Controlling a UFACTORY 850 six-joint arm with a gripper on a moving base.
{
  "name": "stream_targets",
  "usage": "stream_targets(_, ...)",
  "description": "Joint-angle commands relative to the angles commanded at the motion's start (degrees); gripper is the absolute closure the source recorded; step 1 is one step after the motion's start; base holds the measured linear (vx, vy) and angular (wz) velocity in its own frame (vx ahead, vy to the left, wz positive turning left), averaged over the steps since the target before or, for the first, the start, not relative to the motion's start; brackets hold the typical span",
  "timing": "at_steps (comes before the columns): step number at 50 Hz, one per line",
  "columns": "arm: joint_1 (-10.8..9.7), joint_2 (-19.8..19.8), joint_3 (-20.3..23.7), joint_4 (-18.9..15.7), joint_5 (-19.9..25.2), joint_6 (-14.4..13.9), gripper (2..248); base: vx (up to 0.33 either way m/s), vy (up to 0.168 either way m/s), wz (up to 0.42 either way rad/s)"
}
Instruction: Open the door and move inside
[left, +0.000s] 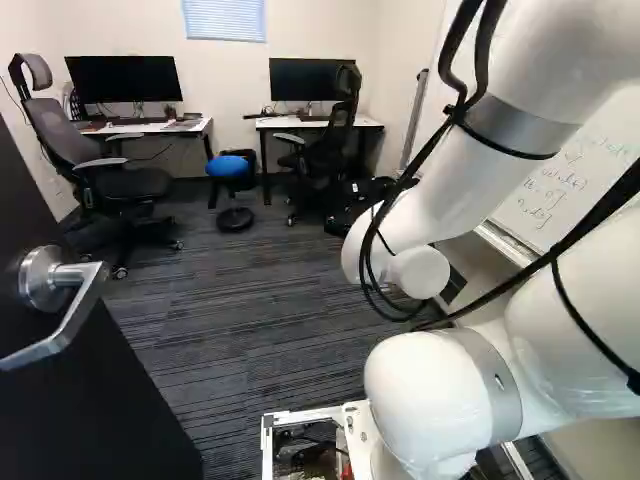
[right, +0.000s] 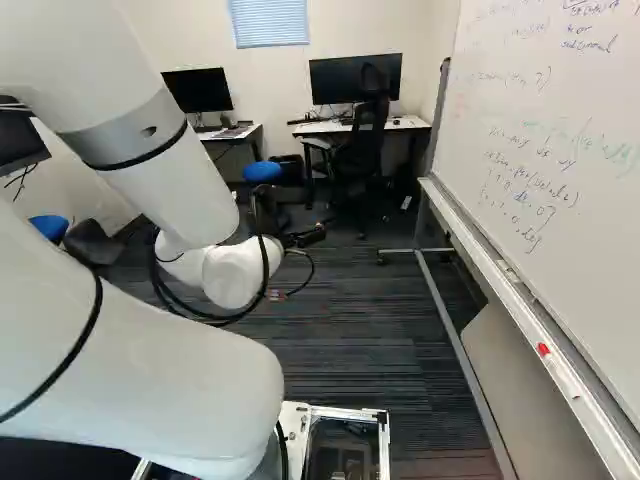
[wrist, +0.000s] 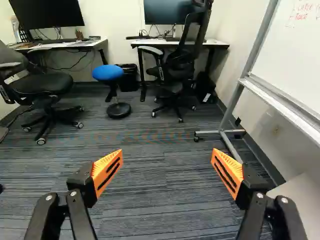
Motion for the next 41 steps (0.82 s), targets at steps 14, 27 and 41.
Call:
stream_targets(14, 0.0, 0.0, 0.0, 0.0, 0.0, 0.0, 3, 0.156, 0.002, -0.008)
stream_targets(27, 0.0, 0.0, 0.0, 0.0, 0.0, 0.0, 3, 0.081, 0.0, -0.004)
stream_targets(41, 0.0, 0.0, 0.0, 0.0, 0.0, 0.0, 3, -0.01, -0.001, 0.0)
